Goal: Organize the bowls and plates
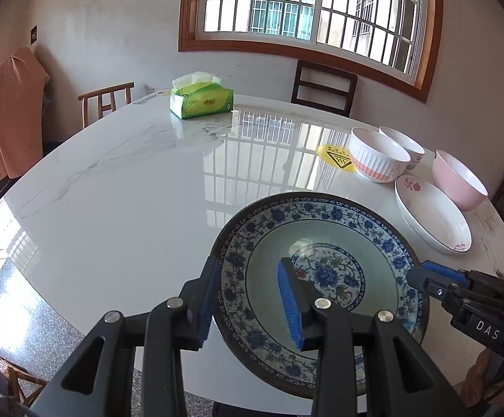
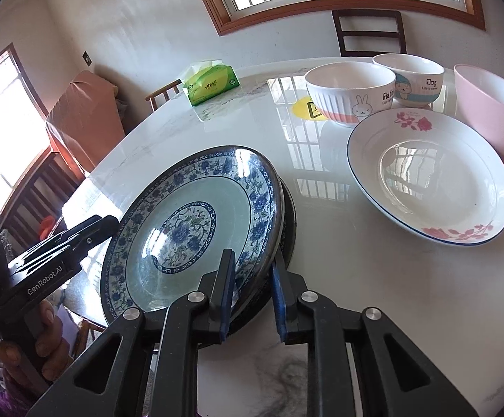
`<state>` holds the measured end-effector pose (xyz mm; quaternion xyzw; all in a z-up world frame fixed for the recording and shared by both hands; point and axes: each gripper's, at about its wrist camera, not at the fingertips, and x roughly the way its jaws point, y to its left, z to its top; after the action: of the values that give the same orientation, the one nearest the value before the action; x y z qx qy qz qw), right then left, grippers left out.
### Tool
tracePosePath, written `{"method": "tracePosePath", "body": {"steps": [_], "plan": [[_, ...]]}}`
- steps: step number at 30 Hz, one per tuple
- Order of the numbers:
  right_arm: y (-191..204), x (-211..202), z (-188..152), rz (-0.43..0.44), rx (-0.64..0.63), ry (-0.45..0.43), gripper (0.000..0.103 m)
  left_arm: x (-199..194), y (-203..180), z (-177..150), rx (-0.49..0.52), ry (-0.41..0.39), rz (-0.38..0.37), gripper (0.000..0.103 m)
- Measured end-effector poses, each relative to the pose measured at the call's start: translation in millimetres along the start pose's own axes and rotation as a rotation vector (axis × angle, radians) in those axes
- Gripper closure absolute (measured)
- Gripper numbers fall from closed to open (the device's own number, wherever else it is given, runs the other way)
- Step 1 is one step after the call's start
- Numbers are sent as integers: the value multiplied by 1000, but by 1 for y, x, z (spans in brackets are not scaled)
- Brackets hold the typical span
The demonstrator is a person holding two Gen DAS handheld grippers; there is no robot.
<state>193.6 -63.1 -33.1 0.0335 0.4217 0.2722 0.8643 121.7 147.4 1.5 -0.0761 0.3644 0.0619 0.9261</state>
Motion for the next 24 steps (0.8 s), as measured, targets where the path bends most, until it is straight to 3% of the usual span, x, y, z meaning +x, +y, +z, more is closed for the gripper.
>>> {"method": "tracePosePath", "body": {"steps": [2, 6, 14, 24], "plan": [[4, -2, 0, -39, -37, -22, 72, 0, -2, -1, 8, -2, 4, 68], [7, -7, 1, -68, -72, -50, 71, 1, -9, -1, 19, 5, -10, 68], [-9, -25, -8, -21, -6, -111, 69, -6, -34, -2, 79, -6, -37, 68], [-98, -67, -21, -110, 184, -212, 66, -7, -86, -4, 184, -9, -71, 67]]}}
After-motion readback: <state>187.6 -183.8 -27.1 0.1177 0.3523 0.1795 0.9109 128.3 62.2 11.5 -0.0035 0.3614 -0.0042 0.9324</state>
